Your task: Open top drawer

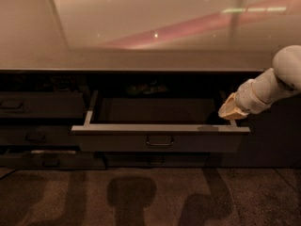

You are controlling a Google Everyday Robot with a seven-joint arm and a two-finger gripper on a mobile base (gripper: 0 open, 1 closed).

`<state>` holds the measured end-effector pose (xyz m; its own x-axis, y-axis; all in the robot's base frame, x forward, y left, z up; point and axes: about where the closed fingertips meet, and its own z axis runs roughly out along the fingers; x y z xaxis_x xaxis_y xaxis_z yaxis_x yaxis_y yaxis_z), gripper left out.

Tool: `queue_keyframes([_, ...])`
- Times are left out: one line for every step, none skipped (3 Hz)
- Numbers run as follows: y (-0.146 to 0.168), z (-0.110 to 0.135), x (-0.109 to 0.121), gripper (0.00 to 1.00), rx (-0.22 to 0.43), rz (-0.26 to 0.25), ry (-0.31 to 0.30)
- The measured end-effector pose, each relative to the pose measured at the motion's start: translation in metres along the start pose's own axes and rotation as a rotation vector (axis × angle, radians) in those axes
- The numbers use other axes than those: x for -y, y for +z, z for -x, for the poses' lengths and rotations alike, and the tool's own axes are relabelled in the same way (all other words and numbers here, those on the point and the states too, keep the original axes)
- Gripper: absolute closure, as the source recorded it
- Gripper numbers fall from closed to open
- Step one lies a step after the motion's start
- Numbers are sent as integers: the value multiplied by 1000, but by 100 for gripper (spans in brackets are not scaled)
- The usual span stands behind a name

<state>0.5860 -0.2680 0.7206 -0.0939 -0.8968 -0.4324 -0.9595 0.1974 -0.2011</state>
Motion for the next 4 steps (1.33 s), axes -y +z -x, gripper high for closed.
queue_keyframes([0,0,0,100,0,0,0])
queue_keyframes([3,0,0,100,-47,-7,5])
queue_keyframes([33,-34,6,100,-143,45,77])
queue_keyframes([54,-57,7,100,-199,91,113])
